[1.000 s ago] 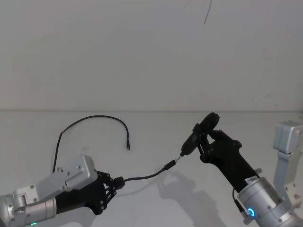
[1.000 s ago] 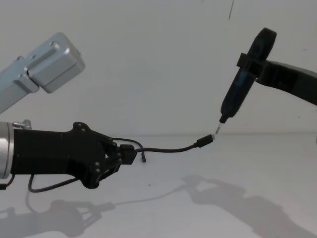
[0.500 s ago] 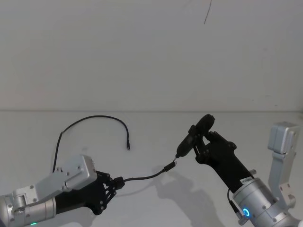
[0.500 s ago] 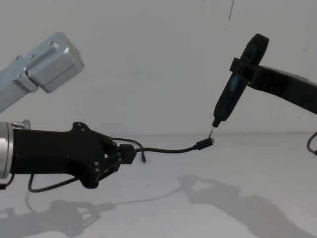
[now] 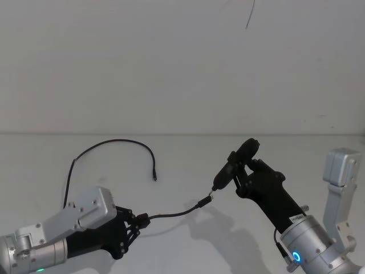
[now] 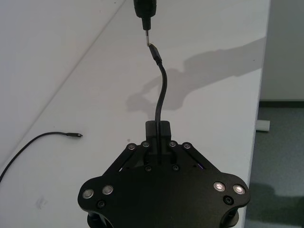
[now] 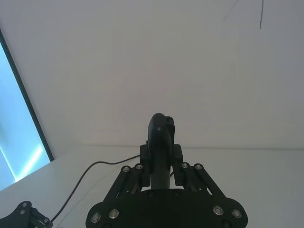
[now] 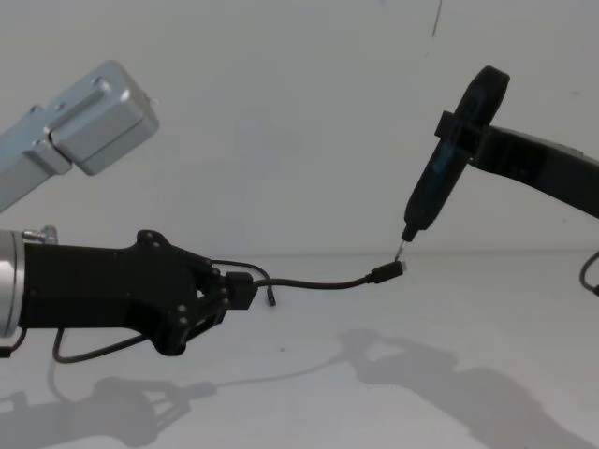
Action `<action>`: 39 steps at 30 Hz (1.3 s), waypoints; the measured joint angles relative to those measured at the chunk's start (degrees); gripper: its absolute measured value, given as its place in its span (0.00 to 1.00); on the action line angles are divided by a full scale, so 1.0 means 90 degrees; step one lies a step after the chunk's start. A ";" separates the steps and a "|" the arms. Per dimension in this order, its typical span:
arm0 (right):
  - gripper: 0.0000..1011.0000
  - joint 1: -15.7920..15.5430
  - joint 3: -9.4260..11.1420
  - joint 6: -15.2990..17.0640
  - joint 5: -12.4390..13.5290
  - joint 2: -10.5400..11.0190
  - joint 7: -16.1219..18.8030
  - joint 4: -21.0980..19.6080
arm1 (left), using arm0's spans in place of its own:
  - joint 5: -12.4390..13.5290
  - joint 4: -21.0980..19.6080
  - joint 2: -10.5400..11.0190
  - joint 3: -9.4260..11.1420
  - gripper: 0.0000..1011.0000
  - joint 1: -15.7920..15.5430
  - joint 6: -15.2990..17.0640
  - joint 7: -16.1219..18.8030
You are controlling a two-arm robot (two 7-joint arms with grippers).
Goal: Pick up the data cable with the one hand.
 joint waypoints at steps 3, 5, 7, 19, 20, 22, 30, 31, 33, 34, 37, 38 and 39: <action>0.26 -0.0005 0.0002 -0.0007 0.0000 0.0002 -0.0019 -0.0001 | 0.0000 0.0000 0.0000 0.0000 0.04 0.0000 0.0000 0.0000; 0.26 -0.0010 0.0008 -0.0010 -0.0003 0.0003 -0.0026 -0.0003 | 0.0000 0.0000 0.0000 0.0000 0.04 0.0000 0.0000 0.0000; 0.26 -0.0014 0.0014 -0.0010 -0.0007 0.0004 -0.0034 -0.0008 | 0.0000 0.0000 0.0000 0.0001 0.04 0.0000 0.0000 0.0000; 0.26 -0.0024 0.0041 -0.0010 -0.0040 0.0004 -0.0062 -0.0019 | 0.0000 0.0001 0.0000 0.0001 0.04 0.0000 0.0000 0.0000; 0.26 -0.0024 0.0042 -0.0009 -0.0042 0.0003 -0.0063 -0.0019 | 0.0000 0.0001 0.0000 0.0000 0.04 0.0000 0.0000 0.0000; 0.26 -0.0024 0.0046 -0.0009 -0.0047 0.0002 -0.0063 -0.0016 | 0.0000 0.0001 0.0000 0.0000 0.04 0.0000 0.0000 0.0000; 0.26 -0.0015 0.0057 -0.0011 -0.0057 -0.0002 -0.0063 0.0002 | 0.0000 0.0001 0.0000 0.0001 0.04 0.0000 0.0000 0.0000; 0.26 -0.0014 0.0059 -0.0012 -0.0058 -0.0003 -0.0063 0.0005 | 0.0000 0.0001 0.0000 0.0001 0.04 0.0000 0.0000 0.0000; 0.26 -0.0014 0.0061 -0.0014 -0.0061 -0.0005 -0.0063 0.0008 | 0.0000 0.0001 0.0000 0.0001 0.04 -0.0001 0.0000 0.0000; 0.26 -0.0014 0.0062 -0.0015 -0.0062 -0.0005 -0.0063 0.0009 | 0.0000 0.0001 0.0000 0.0001 0.04 -0.0001 0.0000 0.0000; 0.26 -0.0014 0.0066 -0.0017 -0.0066 -0.0010 -0.0066 0.0013 | 0.0000 0.0001 0.0000 0.0000 0.04 0.0000 0.0000 0.0000; 0.26 -0.0015 0.0067 -0.0018 -0.0066 -0.0011 -0.0067 0.0014 | 0.0000 0.0001 0.0000 0.0001 0.04 0.0000 0.0000 0.0000; 0.26 -0.0017 0.0068 -0.0019 -0.0067 -0.0015 -0.0068 0.0016 | 0.0000 0.0001 0.0000 0.0001 0.04 0.0000 0.0000 0.0000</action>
